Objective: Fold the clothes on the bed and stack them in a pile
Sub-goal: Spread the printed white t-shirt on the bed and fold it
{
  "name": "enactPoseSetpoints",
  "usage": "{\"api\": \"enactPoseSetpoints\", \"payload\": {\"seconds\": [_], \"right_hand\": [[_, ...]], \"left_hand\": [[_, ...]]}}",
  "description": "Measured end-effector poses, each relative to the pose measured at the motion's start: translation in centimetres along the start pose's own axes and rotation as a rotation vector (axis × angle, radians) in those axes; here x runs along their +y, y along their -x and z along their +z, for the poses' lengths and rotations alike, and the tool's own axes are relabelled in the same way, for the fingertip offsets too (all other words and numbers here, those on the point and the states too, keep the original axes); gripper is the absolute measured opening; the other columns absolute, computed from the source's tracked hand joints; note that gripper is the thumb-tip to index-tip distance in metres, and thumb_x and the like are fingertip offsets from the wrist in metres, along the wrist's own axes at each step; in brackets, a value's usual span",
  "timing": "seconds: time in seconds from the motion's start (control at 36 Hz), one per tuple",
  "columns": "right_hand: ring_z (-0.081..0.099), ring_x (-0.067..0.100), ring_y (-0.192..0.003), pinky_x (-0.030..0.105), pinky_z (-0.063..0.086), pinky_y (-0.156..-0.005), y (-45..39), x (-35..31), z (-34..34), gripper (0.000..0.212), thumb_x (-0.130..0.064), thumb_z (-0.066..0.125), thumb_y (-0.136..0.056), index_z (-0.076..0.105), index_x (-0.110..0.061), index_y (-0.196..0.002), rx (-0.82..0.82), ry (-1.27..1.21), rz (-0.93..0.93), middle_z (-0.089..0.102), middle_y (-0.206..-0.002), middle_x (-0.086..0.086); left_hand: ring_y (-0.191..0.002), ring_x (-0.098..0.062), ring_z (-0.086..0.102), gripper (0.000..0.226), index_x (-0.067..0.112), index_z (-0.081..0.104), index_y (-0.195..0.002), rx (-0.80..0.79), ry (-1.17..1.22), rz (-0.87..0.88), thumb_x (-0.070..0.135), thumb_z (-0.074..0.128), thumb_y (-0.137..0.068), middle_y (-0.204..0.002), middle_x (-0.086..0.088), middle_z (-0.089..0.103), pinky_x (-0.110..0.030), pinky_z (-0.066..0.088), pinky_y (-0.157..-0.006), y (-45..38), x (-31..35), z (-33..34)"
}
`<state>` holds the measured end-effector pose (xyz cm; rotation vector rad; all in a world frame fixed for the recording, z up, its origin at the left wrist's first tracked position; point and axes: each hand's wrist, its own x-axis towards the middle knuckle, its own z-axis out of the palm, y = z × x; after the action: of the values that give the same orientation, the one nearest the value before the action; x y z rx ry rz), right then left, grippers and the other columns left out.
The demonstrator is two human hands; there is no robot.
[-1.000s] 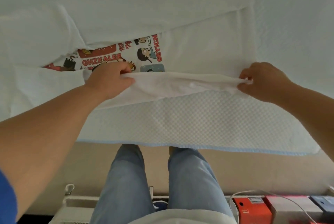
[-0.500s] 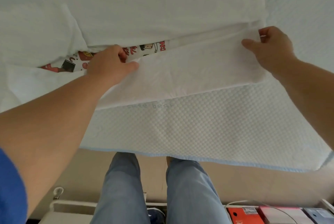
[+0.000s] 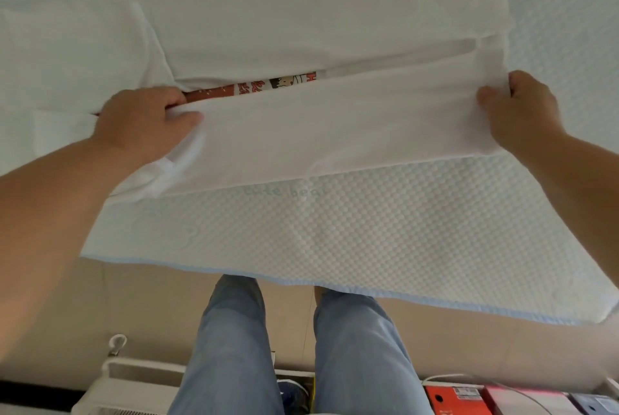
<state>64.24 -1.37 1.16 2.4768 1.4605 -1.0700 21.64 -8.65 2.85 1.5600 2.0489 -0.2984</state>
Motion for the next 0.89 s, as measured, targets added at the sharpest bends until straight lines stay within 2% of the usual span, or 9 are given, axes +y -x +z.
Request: {"api": "enactPoseSetpoints", "payload": {"seconds": [0.08,0.19,0.33,0.42,0.47,0.61,0.69,0.75,0.89], "right_hand": [[0.048,0.026,-0.080,0.034,0.034,-0.066,0.3,0.1,0.2,0.020,-0.036,0.044,-0.091,0.048,-0.016,-0.095,0.020,0.028,0.000,0.053,-0.092,0.005],[0.048,0.026,-0.084,0.036,0.037,-0.070,0.5,-0.1,0.7,0.030,-0.036,0.044,-0.091,0.051,-0.013,-0.108,0.065,0.036,0.007,0.052,-0.096,0.005],[0.048,0.018,-0.088,0.031,0.037,-0.072,1.1,0.0,1.0,0.044,-0.045,0.052,-0.088,0.051,-0.015,-0.120,0.124,-0.032,0.007,0.051,-0.100,-0.003],[0.050,0.015,-0.081,0.022,0.035,-0.058,1.8,0.9,0.6,0.048,-0.048,0.058,-0.085,0.051,-0.017,-0.121,0.123,-0.020,0.013,0.051,-0.099,-0.006],[0.050,0.014,-0.070,0.020,0.031,-0.051,2.2,1.7,0.1,0.046,-0.048,0.061,-0.083,0.053,-0.018,-0.117,0.084,0.009,0.011,0.053,-0.096,-0.006],[0.048,0.007,-0.061,0.023,0.034,-0.052,2.0,3.2,-1.1,0.026,-0.039,0.062,-0.086,0.059,-0.021,-0.104,-0.026,0.010,0.001,0.056,-0.088,-0.004],[0.049,0.007,-0.063,0.023,0.035,-0.053,1.3,3.3,-1.5,0.018,-0.038,0.060,-0.088,0.057,-0.024,-0.098,-0.058,-0.001,0.000,0.056,-0.090,-0.004],[0.049,0.008,-0.063,0.022,0.034,-0.052,1.0,3.4,-1.5,0.016,-0.038,0.058,-0.089,0.055,-0.023,-0.093,-0.077,0.011,-0.007,0.055,-0.085,-0.005],[0.049,0.012,-0.062,0.024,0.035,-0.052,0.8,3.7,-1.1,0.017,-0.039,0.054,-0.091,0.052,-0.023,-0.096,-0.078,0.051,-0.006,0.054,-0.083,-0.003]], "left_hand": [[-0.082,-0.036,0.058,0.032,0.012,0.066,-0.092,0.166,0.038,0.000,0.043,0.058,-0.087,-0.080,-0.012,0.064,-0.039,0.041,-0.073,0.5,0.2,0.5],[-0.094,-0.042,0.055,0.038,0.007,0.066,-0.101,0.230,-0.047,-0.055,0.041,0.058,-0.086,-0.096,-0.022,0.062,-0.045,0.037,-0.086,0.1,1.1,1.7],[-0.098,-0.038,0.052,0.032,0.013,0.065,-0.100,0.289,-0.101,-0.105,0.039,0.056,-0.084,-0.101,-0.018,0.060,-0.046,0.032,-0.088,-0.6,2.3,3.0],[-0.097,-0.037,0.052,0.029,0.014,0.066,-0.099,0.291,-0.149,-0.077,0.037,0.056,-0.086,-0.100,-0.016,0.061,-0.045,0.029,-0.088,-0.2,2.9,3.5],[-0.098,-0.037,0.051,0.028,0.014,0.064,-0.102,0.303,-0.160,-0.069,0.034,0.058,-0.083,-0.101,-0.016,0.061,-0.046,0.029,-0.089,0.1,3.2,3.8],[-0.103,-0.039,0.048,0.036,0.010,0.060,-0.106,0.351,-0.098,0.056,0.028,0.063,-0.075,-0.106,-0.020,0.057,-0.049,0.028,-0.090,0.9,4.5,3.9],[-0.096,-0.044,0.054,0.031,0.007,0.067,-0.102,0.291,-0.016,0.302,0.022,0.062,-0.076,-0.102,-0.022,0.059,-0.050,0.039,-0.084,1.6,6.6,4.3],[-0.104,-0.044,0.052,0.035,0.007,0.064,-0.113,0.162,-0.009,0.419,0.019,0.061,-0.081,-0.113,-0.022,0.058,-0.049,0.041,-0.085,2.2,8.0,5.2],[-0.141,-0.029,0.019,0.060,0.022,0.032,-0.145,0.021,-0.072,0.337,0.038,0.049,-0.090,-0.155,-0.008,0.023,-0.043,0.017,-0.112,2.8,10.1,8.0]]}}
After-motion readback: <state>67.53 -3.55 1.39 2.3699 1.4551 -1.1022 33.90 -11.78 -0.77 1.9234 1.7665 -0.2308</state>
